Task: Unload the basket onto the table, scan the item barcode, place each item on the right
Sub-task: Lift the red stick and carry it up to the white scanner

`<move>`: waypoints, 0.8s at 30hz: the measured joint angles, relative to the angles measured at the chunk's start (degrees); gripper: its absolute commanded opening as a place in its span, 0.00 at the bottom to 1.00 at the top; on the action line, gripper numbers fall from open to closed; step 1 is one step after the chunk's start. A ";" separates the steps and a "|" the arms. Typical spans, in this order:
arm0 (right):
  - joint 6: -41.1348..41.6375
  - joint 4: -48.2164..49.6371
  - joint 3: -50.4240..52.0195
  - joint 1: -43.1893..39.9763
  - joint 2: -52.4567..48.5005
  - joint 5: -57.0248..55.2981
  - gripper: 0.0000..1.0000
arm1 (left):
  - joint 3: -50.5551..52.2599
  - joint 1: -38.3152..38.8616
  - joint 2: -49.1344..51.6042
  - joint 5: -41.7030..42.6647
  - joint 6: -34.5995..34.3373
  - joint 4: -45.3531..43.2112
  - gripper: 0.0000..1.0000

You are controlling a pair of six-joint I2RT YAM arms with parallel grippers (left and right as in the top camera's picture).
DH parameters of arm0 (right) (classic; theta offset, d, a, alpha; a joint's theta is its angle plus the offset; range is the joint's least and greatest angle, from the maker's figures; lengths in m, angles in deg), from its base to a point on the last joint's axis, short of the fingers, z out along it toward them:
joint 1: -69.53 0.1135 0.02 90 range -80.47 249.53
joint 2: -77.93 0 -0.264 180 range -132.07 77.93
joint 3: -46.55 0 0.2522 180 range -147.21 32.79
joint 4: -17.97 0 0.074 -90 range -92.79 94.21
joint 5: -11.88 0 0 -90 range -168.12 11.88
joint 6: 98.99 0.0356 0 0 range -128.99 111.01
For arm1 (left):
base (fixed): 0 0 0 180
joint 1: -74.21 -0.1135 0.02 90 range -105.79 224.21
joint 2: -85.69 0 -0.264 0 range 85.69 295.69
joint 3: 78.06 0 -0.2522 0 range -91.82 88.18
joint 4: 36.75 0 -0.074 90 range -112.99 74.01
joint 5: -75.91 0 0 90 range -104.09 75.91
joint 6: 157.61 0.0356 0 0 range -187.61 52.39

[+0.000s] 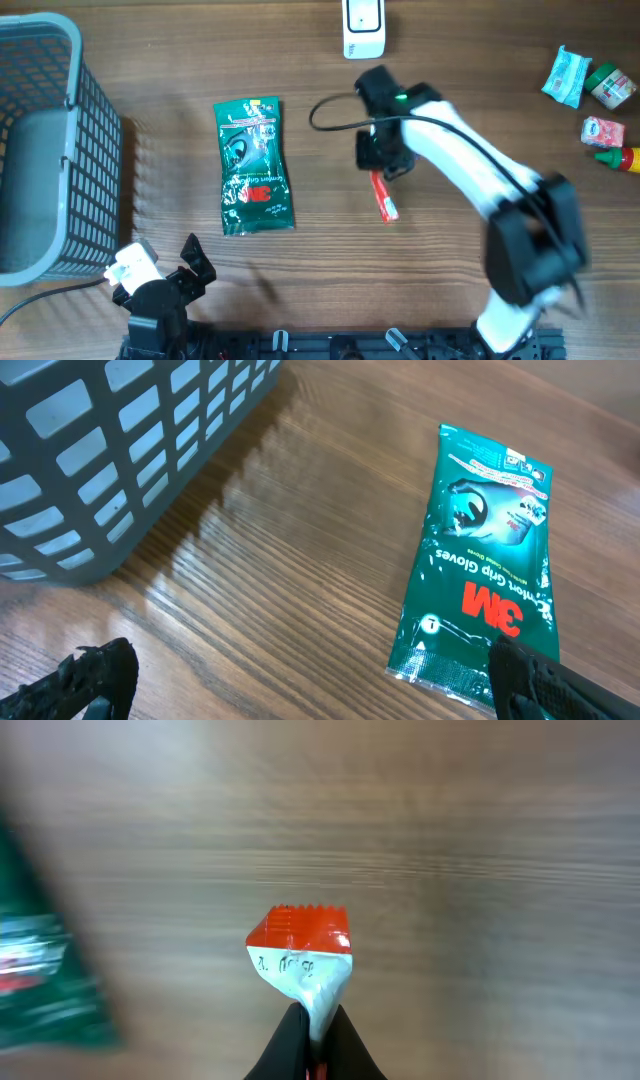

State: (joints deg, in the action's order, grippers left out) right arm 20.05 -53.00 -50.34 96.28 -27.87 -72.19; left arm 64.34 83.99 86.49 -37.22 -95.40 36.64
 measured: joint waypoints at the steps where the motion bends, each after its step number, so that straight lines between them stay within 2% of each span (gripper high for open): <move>1: 0.92 -0.33 -0.07 0.00 3.76 0.11 0.04 | 0.00 0.00 0.00 0.00 0.00 0.00 1.00; 6: 6.19 -5.95 -0.66 0.00 16.39 0.46 0.04 | 0.00 0.00 0.00 0.00 0.00 0.00 1.00; 18: 33.75 -8.26 1.95 2.97 27.02 -6.54 0.04 | 0.00 0.00 0.00 0.00 0.00 0.00 1.00; 24: 40.19 -8.02 2.43 4.68 28.85 -10.58 0.04 | 0.00 0.00 0.00 0.00 0.00 0.00 1.00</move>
State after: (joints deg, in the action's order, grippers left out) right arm 60.24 -61.03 -47.91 100.95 0.98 -82.77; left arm 64.34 83.99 86.49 -37.22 -95.40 36.64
